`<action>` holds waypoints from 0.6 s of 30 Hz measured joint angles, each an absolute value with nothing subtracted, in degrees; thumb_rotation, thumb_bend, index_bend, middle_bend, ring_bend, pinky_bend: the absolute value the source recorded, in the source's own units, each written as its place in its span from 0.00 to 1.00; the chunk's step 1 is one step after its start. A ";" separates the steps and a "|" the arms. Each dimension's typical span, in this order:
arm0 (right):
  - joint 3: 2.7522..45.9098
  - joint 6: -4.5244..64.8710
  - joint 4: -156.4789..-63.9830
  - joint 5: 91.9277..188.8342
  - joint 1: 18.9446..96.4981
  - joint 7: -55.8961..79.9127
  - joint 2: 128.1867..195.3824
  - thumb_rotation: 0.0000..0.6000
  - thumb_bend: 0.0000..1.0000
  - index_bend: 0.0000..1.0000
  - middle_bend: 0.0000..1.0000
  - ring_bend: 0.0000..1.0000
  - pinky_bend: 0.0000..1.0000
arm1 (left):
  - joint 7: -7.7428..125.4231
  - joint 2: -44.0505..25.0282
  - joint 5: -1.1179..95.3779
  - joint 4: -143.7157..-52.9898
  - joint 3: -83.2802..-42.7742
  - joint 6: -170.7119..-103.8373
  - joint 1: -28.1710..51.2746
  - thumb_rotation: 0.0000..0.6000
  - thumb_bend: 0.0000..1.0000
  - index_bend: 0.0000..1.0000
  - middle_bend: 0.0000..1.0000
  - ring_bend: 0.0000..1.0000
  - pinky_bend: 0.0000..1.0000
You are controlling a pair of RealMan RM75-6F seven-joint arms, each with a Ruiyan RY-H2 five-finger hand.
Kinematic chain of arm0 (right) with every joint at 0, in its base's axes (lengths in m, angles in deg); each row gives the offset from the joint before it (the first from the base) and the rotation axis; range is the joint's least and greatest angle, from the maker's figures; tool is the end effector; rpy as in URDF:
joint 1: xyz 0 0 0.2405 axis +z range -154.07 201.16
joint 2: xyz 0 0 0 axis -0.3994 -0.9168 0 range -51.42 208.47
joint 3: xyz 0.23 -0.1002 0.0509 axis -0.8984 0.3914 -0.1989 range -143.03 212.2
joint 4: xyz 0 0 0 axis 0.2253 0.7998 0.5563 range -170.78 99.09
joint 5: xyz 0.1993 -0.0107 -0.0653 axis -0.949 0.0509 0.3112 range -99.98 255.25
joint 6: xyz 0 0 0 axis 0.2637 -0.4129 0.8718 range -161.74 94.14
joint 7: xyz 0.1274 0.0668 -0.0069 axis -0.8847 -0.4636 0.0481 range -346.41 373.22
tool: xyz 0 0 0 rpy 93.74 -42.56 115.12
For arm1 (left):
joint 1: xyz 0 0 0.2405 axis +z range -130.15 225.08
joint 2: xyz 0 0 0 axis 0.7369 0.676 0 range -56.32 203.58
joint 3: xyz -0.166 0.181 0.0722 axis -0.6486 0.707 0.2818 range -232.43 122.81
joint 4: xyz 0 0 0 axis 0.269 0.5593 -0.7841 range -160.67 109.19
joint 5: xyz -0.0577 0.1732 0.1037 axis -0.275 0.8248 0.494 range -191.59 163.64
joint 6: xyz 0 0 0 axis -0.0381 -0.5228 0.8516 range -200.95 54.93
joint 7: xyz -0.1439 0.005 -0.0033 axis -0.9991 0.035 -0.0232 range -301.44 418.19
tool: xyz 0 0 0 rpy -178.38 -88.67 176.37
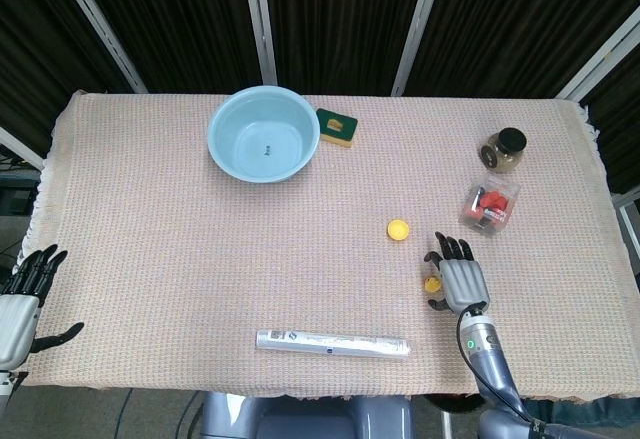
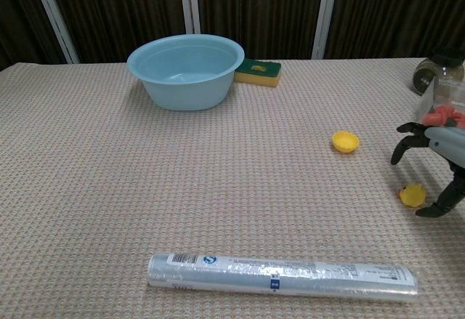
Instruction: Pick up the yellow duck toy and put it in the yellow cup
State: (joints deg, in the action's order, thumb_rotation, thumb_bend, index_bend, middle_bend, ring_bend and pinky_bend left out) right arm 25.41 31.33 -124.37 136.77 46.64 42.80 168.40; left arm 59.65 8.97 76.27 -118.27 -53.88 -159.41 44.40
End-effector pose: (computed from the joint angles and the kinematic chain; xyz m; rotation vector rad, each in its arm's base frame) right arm -0.2437 -0.2709 -0.0061 1.5582 -1.1058 0.6900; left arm -0.3088 0.1570 0.1459 -1.4583 -0.9175 -0.8869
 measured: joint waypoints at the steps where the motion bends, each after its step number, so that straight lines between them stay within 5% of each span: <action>1: 25.52 31.28 -123.71 136.68 46.75 42.86 168.60 1.00 0.00 0.32 0.00 0.00 0.00 | 59.70 8.98 76.29 -118.28 -53.88 -159.43 44.40 1.00 0.00 0.00 0.00 0.00 0.22; 18: 26.44 31.87 -121.41 136.59 46.74 41.29 167.76 1.00 0.00 0.39 0.00 0.00 0.00 | 60.85 9.07 76.38 -119.02 -53.88 -159.00 44.09 1.00 0.00 0.00 0.00 0.00 0.22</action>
